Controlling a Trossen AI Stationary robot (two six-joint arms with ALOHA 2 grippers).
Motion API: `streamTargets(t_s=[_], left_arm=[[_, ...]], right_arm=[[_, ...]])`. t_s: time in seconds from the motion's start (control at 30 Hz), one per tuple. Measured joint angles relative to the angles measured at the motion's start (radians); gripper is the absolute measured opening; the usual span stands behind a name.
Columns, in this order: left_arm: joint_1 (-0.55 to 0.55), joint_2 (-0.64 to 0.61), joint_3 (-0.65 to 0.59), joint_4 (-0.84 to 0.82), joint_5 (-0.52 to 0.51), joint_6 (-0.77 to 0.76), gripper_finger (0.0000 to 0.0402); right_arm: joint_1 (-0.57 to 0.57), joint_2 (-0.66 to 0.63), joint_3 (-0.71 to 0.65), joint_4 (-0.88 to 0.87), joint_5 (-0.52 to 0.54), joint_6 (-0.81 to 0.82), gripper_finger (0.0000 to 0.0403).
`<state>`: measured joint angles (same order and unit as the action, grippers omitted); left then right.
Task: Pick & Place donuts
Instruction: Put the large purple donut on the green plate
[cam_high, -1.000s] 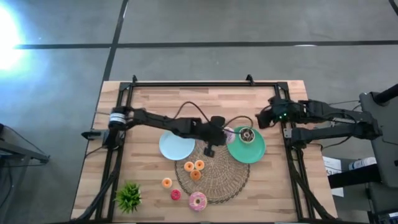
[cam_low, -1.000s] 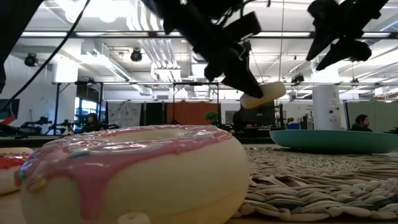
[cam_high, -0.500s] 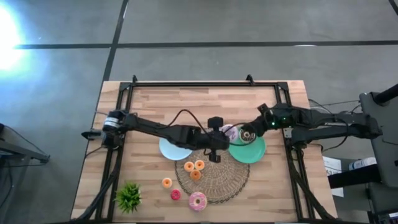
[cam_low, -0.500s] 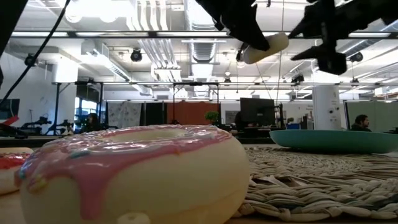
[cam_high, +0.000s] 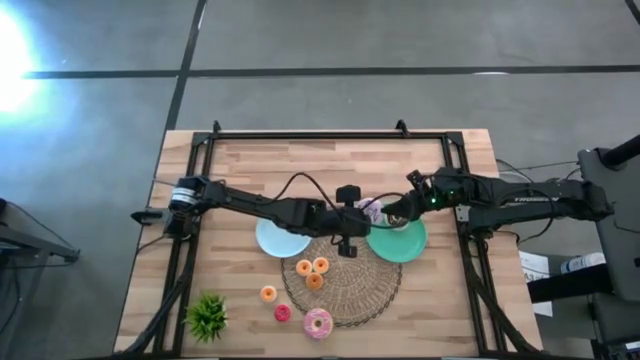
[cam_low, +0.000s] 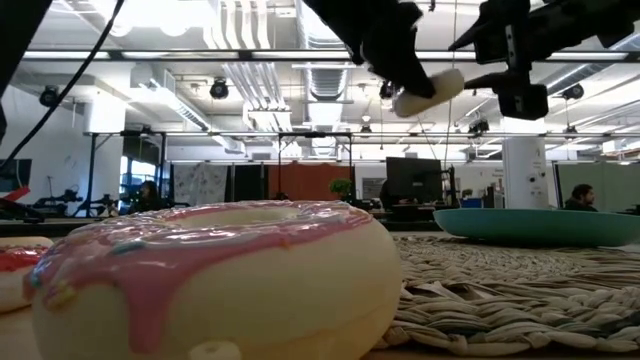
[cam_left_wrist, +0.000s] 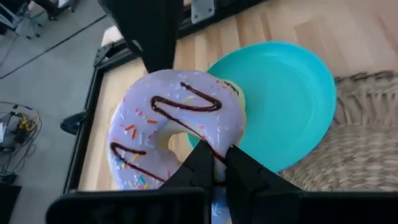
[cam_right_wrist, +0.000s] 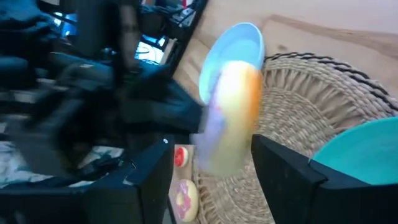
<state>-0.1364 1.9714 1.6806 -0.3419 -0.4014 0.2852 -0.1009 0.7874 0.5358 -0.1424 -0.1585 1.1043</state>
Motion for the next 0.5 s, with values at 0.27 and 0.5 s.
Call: streamTargets(t_s=[0.27, 0.5], left_arm=[[0.002, 0.014, 0.0, 0.034, -0.007, -0.007, 0.0], [0.013, 0.022, 0.001, 0.104, 0.017, 0.009, 0.0]], right_arm=[[0.0, 0.001, -0.001, -0.04, -0.002, 0.015, 0.0274], [0.0, 0.039, -0.001, -0.033, -0.018, -0.002, 0.0295]])
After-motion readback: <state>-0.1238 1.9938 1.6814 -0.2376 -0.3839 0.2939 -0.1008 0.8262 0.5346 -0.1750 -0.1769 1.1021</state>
